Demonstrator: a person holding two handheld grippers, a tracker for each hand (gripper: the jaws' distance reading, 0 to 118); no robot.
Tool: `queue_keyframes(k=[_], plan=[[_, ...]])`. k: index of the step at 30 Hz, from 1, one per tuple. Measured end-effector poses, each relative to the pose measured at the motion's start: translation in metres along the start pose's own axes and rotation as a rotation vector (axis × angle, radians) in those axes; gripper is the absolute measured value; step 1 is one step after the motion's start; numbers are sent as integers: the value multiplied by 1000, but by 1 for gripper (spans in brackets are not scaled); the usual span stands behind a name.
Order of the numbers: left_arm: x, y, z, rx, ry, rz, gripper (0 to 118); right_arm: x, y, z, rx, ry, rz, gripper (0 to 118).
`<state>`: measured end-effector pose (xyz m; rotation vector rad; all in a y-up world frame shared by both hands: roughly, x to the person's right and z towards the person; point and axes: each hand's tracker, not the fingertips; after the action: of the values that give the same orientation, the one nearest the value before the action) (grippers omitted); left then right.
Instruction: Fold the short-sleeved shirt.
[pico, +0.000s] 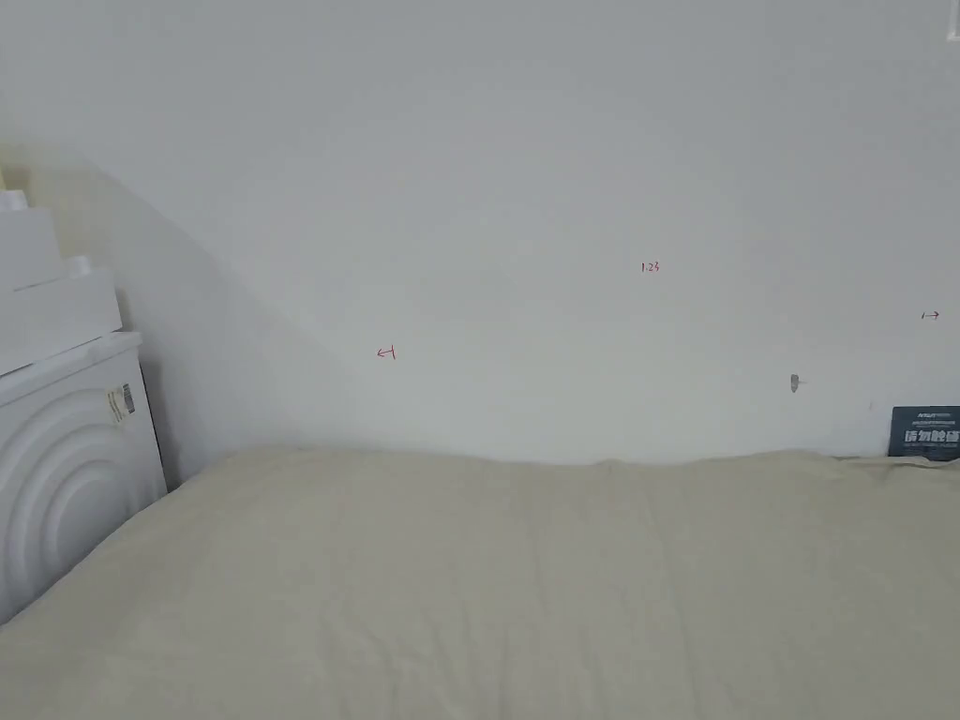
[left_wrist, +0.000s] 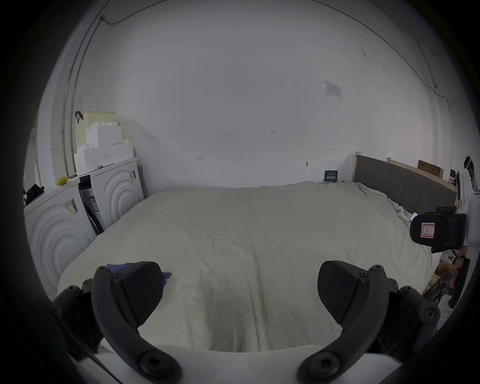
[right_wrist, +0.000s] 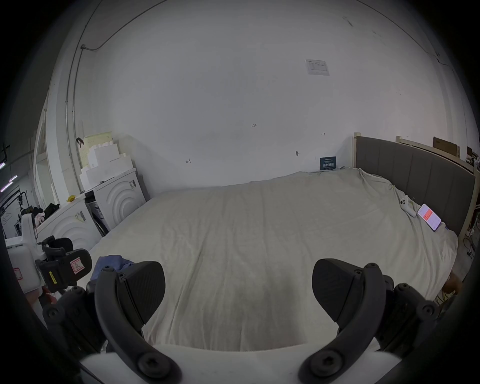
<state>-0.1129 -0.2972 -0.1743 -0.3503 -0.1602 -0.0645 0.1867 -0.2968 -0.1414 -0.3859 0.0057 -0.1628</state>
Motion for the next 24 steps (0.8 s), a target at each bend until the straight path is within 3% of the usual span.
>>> queue_keyframes(k=[24], plan=[[-1,2,0,-5,-3,-2,118,-2,1,-8,-8,-42,30,113]])
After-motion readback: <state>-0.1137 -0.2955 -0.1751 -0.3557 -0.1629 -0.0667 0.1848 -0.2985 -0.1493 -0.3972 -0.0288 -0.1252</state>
